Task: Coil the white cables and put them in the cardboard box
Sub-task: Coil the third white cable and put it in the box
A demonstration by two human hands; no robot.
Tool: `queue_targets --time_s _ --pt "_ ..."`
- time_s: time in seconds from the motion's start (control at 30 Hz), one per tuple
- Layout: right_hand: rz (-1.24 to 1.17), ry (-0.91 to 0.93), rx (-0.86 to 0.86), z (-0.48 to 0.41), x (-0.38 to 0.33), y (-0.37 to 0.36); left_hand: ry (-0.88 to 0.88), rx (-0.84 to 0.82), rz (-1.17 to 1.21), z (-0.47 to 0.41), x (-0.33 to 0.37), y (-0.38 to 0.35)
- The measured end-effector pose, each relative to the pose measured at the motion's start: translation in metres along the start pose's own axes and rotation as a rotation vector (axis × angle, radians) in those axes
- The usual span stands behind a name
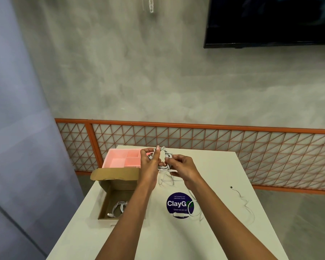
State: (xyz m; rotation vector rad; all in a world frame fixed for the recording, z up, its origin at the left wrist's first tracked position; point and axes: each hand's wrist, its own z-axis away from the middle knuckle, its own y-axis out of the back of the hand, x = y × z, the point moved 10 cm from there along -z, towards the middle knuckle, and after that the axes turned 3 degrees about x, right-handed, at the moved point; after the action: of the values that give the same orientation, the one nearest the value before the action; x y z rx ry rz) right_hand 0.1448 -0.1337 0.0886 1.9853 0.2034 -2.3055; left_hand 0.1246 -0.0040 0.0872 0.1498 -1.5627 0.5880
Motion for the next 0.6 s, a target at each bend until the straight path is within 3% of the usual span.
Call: queue_targets --time_s 0.17,0.33,0.6 --pt "0.055 -0.003 0.084 -0.001 -0.001 0.004 -0.124 0.021 -0.046 0.003 0.016 -0.005" --pt "0.143 -0.005 -0.046 0.001 -0.009 -0.003 -0.155 -0.026 -0.054 0.007 0.020 -0.011" --pt "0.069 -0.061 -0.219 0.002 -0.009 -0.008 0.034 0.002 0.043 0.001 0.000 -0.006"
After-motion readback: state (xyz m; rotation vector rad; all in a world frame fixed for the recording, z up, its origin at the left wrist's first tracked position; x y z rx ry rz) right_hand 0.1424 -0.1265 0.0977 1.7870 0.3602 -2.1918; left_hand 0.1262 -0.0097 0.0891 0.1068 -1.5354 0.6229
